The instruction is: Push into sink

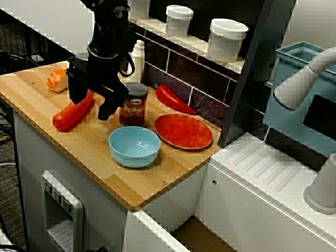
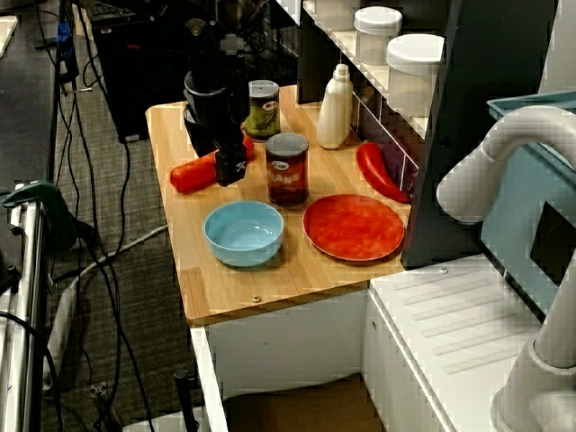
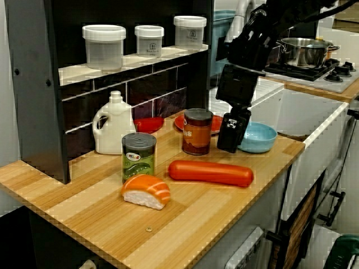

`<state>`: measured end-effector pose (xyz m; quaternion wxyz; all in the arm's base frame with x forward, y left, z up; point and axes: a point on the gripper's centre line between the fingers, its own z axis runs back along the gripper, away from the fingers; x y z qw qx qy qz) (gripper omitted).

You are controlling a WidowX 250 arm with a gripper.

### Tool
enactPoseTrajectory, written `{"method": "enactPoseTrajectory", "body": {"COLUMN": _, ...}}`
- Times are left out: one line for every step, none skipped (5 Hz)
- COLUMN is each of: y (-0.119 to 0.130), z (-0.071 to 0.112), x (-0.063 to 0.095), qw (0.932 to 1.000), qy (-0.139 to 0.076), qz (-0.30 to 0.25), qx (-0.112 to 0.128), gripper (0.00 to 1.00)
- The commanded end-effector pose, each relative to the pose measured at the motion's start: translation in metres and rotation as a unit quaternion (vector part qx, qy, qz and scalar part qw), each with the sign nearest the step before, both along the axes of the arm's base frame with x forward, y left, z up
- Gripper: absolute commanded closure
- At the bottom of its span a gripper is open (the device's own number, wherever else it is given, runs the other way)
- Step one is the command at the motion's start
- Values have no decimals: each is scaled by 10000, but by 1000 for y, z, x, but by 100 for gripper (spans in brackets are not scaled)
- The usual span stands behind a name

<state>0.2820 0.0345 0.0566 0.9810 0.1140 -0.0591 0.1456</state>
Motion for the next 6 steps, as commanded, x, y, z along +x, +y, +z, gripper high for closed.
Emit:
{"method": "enactPoseTrajectory", "body": {"y": 6, "z": -3, "x": 16, "qw": 9998, "qy": -63, "qz": -132, "qx": 125, "gripper": 0}}
{"method": "enactPoseTrajectory", "body": {"y": 7, "z": -3, "x": 12, "qw": 9996, "qy": 20, "qz": -245, "qx": 118, "gripper": 0}}
{"method": "enactPoseTrajectory", "body": {"y": 5, "z": -1, "x": 10, "qw": 9995, "qy": 63, "qz": -299, "qx": 82, "gripper": 0}}
{"method": "enactPoseTrajectory", "body": {"y": 6, "z": 1, "x": 11, "qw": 9995, "qy": 156, "qz": -272, "qx": 13, "gripper": 0}}
{"method": "enactPoseTrajectory", "body": {"y": 4, "z": -4, "x": 14, "qw": 9995, "qy": 228, "qz": -228, "qx": -42, "gripper": 0}}
{"method": "enactPoseTrajectory", "body": {"y": -7, "z": -11, "x": 16, "qw": 9989, "qy": 392, "qz": -67, "qx": -255, "gripper": 0}}
